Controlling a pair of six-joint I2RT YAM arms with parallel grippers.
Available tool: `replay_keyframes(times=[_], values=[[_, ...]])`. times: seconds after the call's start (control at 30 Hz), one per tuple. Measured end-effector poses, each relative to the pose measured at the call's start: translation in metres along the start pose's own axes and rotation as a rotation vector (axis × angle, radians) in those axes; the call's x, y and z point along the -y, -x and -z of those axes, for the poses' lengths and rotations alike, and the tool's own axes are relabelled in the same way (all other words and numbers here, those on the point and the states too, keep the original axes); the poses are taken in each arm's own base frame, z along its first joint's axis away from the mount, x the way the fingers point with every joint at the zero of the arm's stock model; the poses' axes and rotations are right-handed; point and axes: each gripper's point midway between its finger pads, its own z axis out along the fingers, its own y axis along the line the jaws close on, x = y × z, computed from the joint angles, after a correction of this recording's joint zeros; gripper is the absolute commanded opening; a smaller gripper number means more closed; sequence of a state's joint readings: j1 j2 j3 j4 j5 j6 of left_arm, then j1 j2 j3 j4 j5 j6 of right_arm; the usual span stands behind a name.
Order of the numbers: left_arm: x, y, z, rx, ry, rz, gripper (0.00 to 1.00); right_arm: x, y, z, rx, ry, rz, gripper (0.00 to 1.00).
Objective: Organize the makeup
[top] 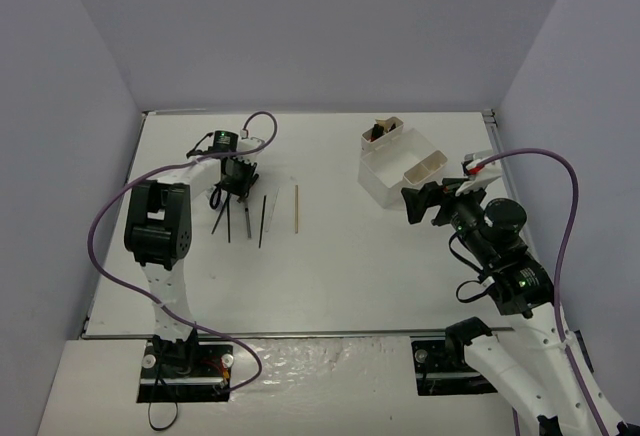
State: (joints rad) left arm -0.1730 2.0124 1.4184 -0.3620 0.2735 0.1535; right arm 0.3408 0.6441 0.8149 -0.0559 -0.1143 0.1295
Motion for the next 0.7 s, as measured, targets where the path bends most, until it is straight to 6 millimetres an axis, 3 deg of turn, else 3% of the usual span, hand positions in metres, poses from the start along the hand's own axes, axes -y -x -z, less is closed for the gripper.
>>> replay_keyframes(times=[0.2,0.37,0.53,0.7], values=[[0.014,-0.002,0.002,-0.001,-0.02,-0.013,0.0,0.0,-0.002,0.0,-0.004,0.0,0.0,0.96],[0.026,0.003,0.018,0.03,-0.029,-0.013,0.0,-0.004,-0.002,0.0,-0.007,0.021,0.0,0.97],[0.05,0.031,0.062,0.153,-0.025,-0.051,0.0,-0.013,-0.006,-0.003,-0.028,0.076,-0.005,0.98],[0.102,0.07,0.124,0.347,-0.054,-0.159,0.0,-0.032,0.0,-0.01,-0.075,0.167,-0.035,0.98]])
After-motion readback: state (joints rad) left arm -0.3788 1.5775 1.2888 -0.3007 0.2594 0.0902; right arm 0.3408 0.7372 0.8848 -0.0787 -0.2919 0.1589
